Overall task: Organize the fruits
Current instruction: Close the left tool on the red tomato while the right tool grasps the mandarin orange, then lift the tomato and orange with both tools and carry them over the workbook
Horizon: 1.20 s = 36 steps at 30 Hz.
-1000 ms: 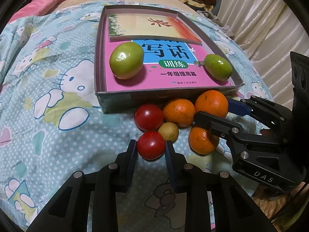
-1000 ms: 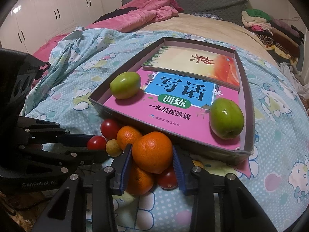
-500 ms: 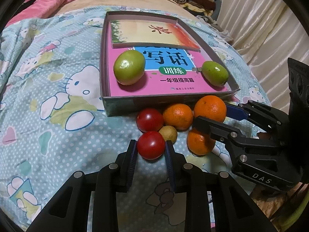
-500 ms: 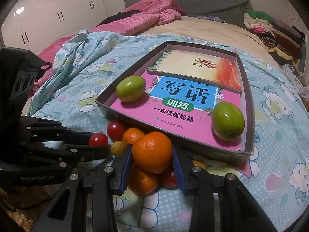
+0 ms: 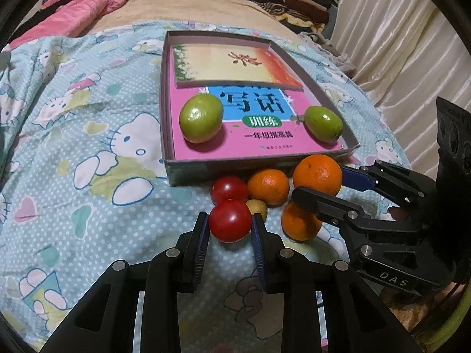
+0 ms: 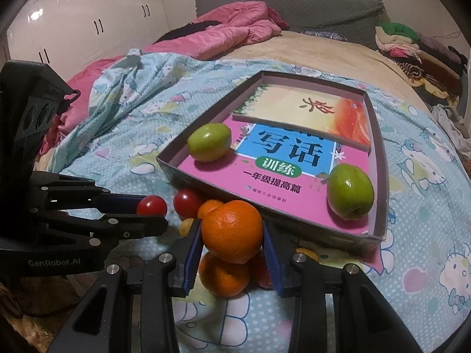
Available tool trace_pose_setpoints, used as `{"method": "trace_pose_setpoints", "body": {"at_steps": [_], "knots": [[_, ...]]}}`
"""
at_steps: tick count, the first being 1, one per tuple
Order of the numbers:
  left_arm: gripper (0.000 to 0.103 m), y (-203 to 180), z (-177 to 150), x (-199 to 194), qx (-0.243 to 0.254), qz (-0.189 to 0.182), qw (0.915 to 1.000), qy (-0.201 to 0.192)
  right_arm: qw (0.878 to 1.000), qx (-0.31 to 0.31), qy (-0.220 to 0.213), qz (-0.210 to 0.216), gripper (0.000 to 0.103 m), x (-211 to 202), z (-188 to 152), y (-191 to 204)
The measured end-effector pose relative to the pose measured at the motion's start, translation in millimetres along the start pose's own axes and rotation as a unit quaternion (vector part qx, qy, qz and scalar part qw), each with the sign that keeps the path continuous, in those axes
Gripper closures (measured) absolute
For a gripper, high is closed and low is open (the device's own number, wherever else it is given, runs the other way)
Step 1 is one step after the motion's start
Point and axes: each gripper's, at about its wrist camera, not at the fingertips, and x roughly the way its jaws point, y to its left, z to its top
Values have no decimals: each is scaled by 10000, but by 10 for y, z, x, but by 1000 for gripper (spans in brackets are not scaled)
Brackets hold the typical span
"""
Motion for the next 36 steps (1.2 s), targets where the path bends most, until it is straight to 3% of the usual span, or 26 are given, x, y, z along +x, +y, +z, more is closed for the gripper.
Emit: {"method": "trace_pose_setpoints", "body": {"at_steps": [36], "knots": [[74, -179, 267, -308, -14, 64, 9980, -627, 9959, 371, -805, -165, 64, -325, 111, -181]]}}
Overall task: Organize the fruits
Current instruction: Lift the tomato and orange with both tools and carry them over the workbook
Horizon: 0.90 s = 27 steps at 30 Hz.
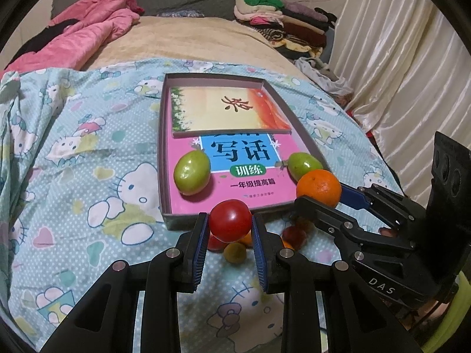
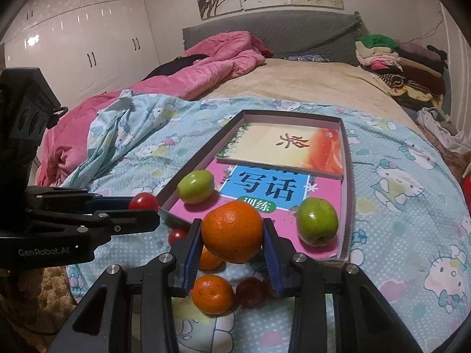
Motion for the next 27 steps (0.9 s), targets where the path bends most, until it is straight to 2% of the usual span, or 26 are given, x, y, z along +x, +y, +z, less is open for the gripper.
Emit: {"method": "trace_pose_setpoints", "body": {"at_steps": [12, 27], "knots": [[74, -54, 114, 10, 4, -13, 9999, -104, 9994, 208, -191, -193, 64, -63, 40, -131], [74, -55, 250, 174, -38, 18, 10000, -86, 9989, 248, -201, -339, 64, -17, 61, -198]]}}
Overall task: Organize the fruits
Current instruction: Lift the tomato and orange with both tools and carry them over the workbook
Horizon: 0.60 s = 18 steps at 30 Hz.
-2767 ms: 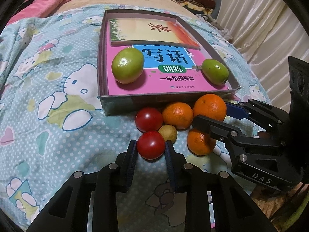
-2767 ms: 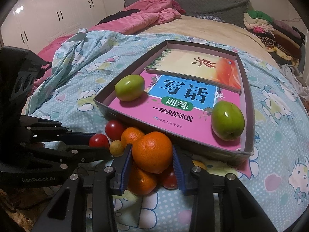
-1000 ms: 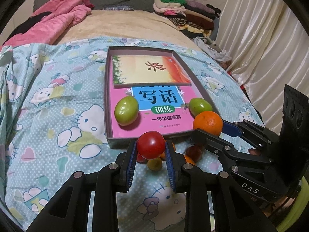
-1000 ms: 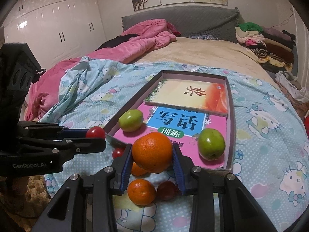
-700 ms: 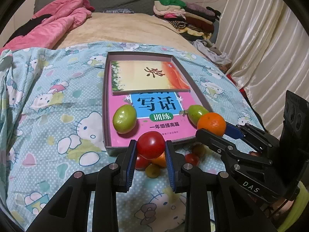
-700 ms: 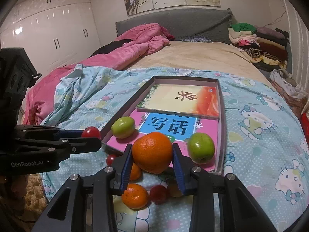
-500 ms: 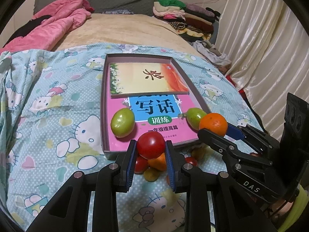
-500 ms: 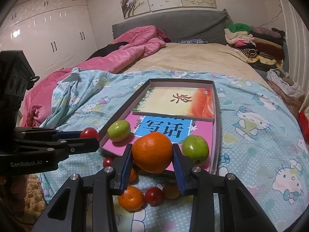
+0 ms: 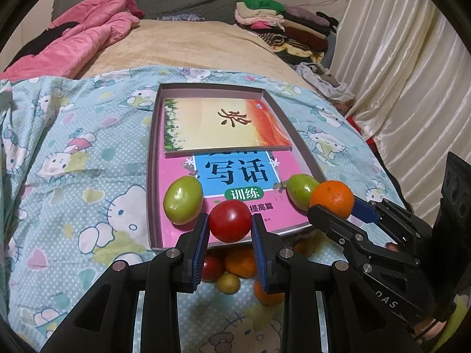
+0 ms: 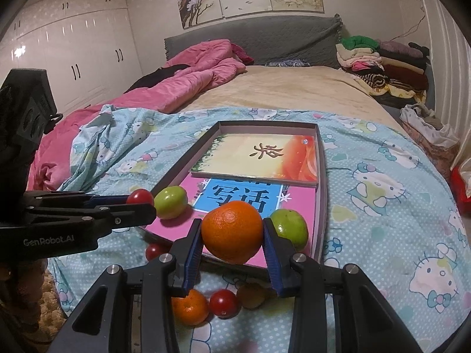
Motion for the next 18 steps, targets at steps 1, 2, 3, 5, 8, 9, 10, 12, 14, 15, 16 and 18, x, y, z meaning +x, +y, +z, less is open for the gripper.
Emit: {"method": "trace_pose_setpoints", "body": {"at_steps": [1, 2, 3, 5, 8, 9, 10, 12, 14, 15, 16, 18], "knots": [[74, 1, 11, 9, -5, 5, 10000, -3, 10000, 0, 6, 5, 64, 6, 0, -4], [74, 2, 16, 22, -6, 6, 10000, 9, 10000, 3, 9, 3, 64, 14, 1, -7], [74, 5, 23, 40, -17, 3, 10000, 22, 10000, 6, 17, -5, 64, 22, 2, -10], [74, 5, 32, 73, -12, 6, 10000, 52, 10000, -7, 29, -8, 64, 41, 10, -11], [74, 1, 38, 127, 6, 11, 10000, 91, 10000, -22, 50, -19, 64, 73, 19, -16], [74, 0, 43, 148, 14, -5, 9999, 108, 10000, -25, 57, -21, 64, 79, 22, -17], [74, -3, 45, 165, 22, -3, 9999, 115, 10000, -32, 71, -22, 64, 90, 22, -15], [74, -10, 52, 215, 62, -8, 9999, 146, 9999, -39, 103, -38, 64, 110, 20, -15], [74, -11, 49, 253, 72, -5, 9998, 182, 9999, -44, 130, -53, 64, 128, 15, -19], [74, -8, 49, 284, 63, -8, 9997, 218, 9999, -51, 141, -60, 64, 133, 13, -21], [74, -6, 48, 298, 57, -14, 9997, 232, 9999, -58, 151, -60, 64, 141, 13, -23], [74, -1, 49, 334, 67, -36, 9996, 268, 9998, -73, 172, -81, 64, 154, 14, -31]]}}
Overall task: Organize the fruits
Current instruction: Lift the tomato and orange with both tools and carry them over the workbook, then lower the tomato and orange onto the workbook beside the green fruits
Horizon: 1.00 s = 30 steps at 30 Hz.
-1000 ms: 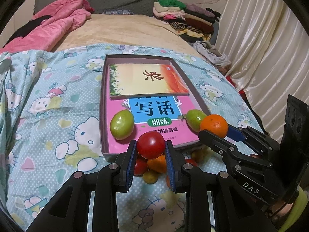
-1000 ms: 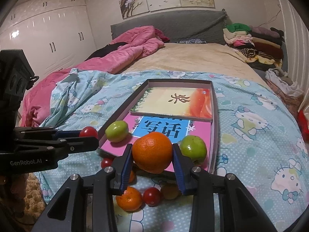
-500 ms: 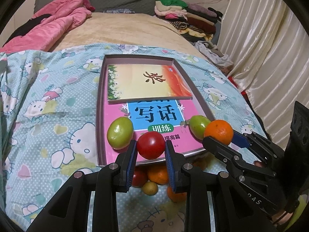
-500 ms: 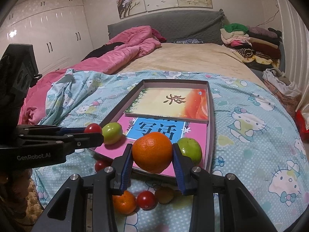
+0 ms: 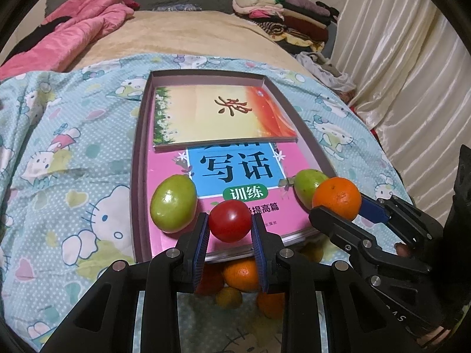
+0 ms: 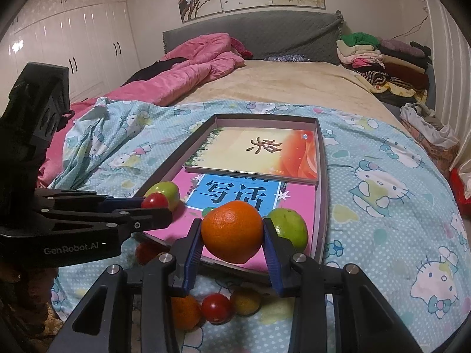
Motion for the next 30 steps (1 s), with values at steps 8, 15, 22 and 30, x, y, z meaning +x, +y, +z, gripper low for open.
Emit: {"method": "trace_pose_setpoints", "body": {"at_steps": [8, 15, 22, 30], "knots": [[74, -9, -7, 103, 49, -19, 9999, 89, 9999, -73, 106, -65, 64, 71, -14, 2], [74, 21, -30, 217, 79, -13, 9998, 184, 9997, -139, 160, -82, 64, 115, -20, 9], [74, 79, -46, 288, 43, 0, 9997, 260, 9997, -193, 144, -55, 64, 130, -10, 26], [74, 93, -46, 307, 76, 6, 9997, 240, 9992, -289, 251, 69, 64, 200, 22, 54]]}}
